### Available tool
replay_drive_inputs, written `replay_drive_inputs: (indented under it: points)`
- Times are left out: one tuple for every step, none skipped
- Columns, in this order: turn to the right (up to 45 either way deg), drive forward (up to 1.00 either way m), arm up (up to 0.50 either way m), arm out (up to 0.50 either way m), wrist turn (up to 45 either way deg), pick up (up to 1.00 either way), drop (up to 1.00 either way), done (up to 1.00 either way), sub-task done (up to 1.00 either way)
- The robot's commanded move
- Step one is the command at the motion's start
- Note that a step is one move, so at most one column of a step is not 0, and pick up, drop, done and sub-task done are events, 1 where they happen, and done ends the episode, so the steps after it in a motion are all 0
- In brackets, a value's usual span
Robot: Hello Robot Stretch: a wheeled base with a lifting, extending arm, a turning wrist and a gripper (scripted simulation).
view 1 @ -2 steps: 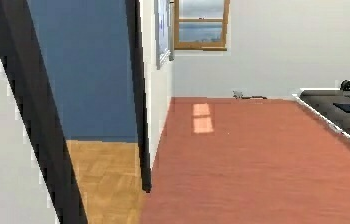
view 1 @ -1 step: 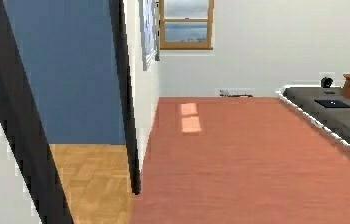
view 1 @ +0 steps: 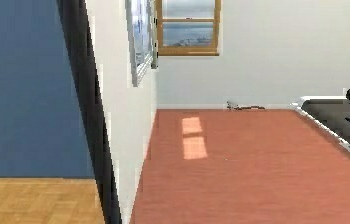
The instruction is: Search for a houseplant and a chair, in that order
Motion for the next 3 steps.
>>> replay_drive_inputs:
  points:
    - [24.0, 0.00, 0.00, 0.00, 0.0, 0.00, 0.00, 0.00, 0.00]
    - [0.0, 0.65, 0.00, 0.00, 0.0, 0.00, 0.00, 0.00, 0.00]
    - [45.0, 0.00, 0.00, 0.00, 0.0, 0.00, 0.00, 0.00, 0.00]
